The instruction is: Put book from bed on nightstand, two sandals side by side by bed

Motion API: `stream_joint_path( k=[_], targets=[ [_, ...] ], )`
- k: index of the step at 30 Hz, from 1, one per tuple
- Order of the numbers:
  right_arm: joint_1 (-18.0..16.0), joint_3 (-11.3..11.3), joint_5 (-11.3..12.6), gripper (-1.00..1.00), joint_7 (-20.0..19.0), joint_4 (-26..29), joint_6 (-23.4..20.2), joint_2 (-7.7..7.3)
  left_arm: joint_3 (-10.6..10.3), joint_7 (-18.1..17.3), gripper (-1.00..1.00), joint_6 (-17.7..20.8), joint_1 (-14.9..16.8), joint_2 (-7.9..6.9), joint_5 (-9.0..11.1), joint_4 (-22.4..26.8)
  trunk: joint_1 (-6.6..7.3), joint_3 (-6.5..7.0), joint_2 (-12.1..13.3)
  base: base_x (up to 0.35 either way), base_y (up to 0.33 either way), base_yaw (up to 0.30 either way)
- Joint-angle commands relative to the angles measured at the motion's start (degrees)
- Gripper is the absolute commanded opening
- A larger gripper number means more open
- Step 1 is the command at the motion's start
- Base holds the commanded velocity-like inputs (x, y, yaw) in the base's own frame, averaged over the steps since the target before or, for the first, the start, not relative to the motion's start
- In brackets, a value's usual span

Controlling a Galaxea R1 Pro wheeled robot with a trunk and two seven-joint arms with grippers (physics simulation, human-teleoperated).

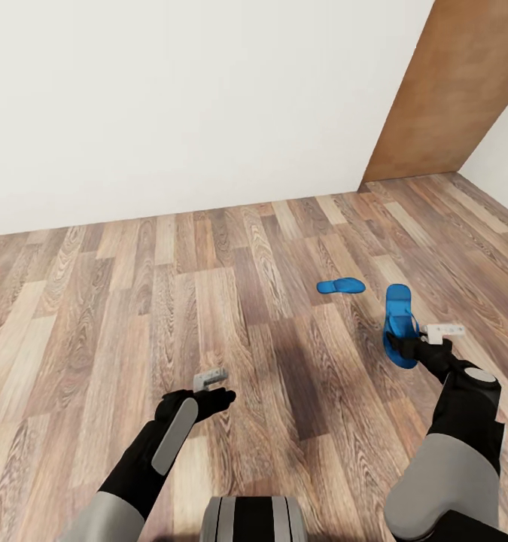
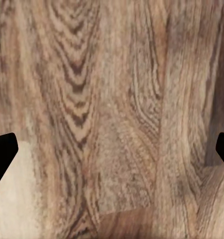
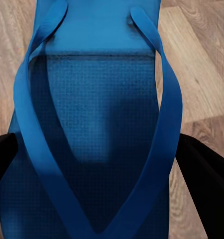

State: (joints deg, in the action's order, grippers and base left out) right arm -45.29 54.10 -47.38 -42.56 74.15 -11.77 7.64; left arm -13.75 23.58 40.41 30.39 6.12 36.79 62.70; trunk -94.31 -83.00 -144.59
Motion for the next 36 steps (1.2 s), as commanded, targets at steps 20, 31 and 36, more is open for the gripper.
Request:
stream_joint_path(
  k=[20, 31, 36],
  targets=[
    [5.0, -6.9, 2.5, -1.0, 0.7, -2.1, -0.5, -2.57, -0.1, 0.5, 1.0, -0.3, 0.0, -0.38, 0.7, -1.1, 0.52, 4.4, 0.3, 0.0, 0.0, 0.0],
    [5.7, -11.4, 12.7, -1.0, 0.1, -8.7, -7.0, -7.81, -0.1, 0.3, 1.0, -0.5, 0.0, -0.4, 0.7, -1.3, 0.8, 6.83, 0.4, 0.0, 0.0, 0.0],
    [5.8, -16.6, 17.9, -1.0, 0.0, -14.9, -8.0, -13.83, -0.1, 0.3, 1.0, -0.5, 0.0, -0.37, 0.7, -1.4, 0.93, 7.94, 0.5, 0.0, 0.0, 0.0]
  ],
)
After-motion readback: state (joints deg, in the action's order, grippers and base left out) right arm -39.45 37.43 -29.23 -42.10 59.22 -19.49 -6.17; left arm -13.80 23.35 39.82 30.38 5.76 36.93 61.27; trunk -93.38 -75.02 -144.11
